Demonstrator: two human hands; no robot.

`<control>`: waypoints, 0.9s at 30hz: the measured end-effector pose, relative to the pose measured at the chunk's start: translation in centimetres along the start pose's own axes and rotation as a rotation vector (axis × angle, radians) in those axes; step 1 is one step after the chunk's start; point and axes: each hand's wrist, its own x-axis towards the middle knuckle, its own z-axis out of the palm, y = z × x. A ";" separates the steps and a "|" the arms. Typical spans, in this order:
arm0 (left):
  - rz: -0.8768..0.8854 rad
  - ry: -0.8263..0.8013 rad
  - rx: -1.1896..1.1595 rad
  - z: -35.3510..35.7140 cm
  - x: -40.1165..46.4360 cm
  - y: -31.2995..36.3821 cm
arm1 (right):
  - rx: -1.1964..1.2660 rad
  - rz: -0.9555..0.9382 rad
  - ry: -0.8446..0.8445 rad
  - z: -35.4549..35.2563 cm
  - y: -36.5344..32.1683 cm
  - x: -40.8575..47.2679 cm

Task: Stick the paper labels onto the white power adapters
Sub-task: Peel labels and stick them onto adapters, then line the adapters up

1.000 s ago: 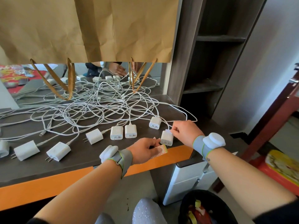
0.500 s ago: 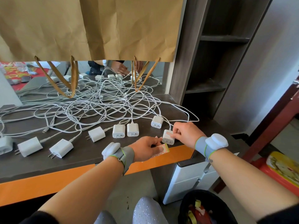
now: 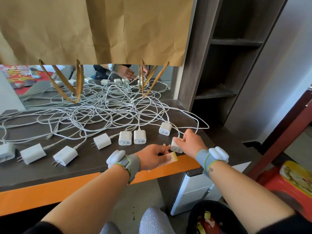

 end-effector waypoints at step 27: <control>-0.180 0.319 -0.428 -3.4 -1.4 -0.5 | 0.003 -0.632 0.081 -1.3 -4.5 -3.3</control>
